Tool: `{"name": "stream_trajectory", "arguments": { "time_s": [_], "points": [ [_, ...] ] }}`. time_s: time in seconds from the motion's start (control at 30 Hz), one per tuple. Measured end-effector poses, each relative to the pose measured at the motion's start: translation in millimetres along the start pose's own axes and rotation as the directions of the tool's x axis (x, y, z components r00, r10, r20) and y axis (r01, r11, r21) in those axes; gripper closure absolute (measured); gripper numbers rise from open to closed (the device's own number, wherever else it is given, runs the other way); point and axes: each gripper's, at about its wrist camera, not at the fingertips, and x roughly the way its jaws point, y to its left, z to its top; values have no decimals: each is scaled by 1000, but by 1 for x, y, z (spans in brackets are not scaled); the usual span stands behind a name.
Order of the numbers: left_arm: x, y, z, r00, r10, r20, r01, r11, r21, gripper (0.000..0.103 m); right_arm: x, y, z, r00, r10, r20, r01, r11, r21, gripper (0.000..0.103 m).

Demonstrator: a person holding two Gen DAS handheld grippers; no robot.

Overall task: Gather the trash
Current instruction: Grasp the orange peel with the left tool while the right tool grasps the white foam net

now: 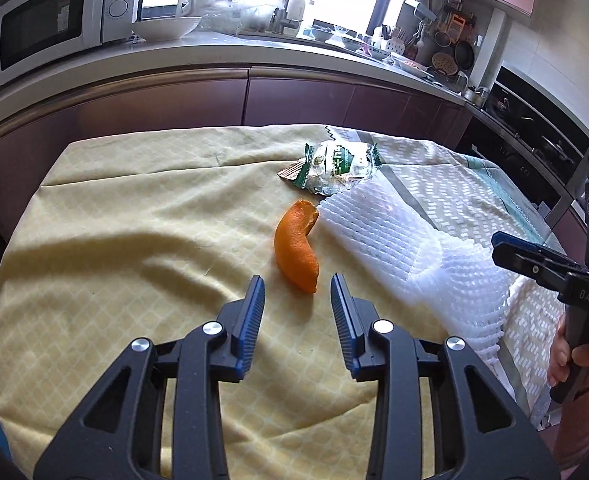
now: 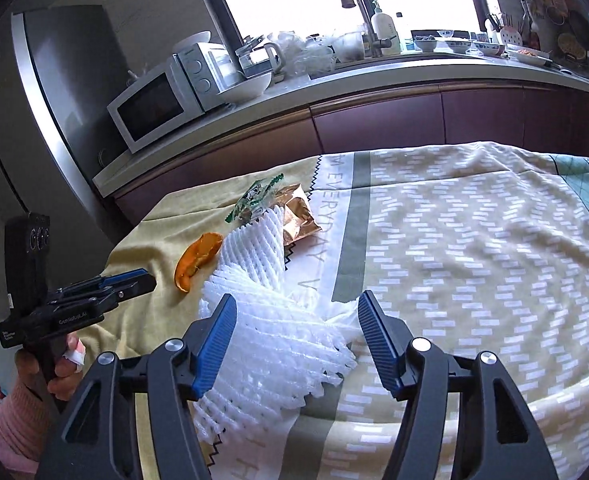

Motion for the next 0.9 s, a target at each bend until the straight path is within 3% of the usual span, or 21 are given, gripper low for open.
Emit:
{"name": "stream_trajectory", "arguments": {
  "time_s": [0.1,0.33,0.4,0.47,0.63,0.77,0.9],
  "points": [
    [13,3,2,999,25,-20,-26,1000,-11,67,2,1,-4,1000,11,-7,-11,1000,-10,36],
    [34,5,7,998,38,-56,-39,999,-28,66,6,5,-11,999,35,-32,-36,999,-37,36],
    [37,6,9,998,29,-65,-31,999,-35,67,6,6,-13,998,42,-37,-44,998,-40,40],
    [39,5,10,997,24,-75,-27,999,-40,76,6,6,-15,998,46,-43,-48,998,-41,48],
    [41,6,12,996,17,-85,-21,999,-49,84,4,7,-19,997,64,-48,-66,997,-39,60],
    [40,5,10,996,21,-82,-25,998,-53,86,-2,9,-20,996,79,-43,-81,995,-49,72],
    [37,3,8,997,17,-78,-22,998,-54,87,-11,10,-20,995,98,-35,-100,994,-48,78]
  ]
}}
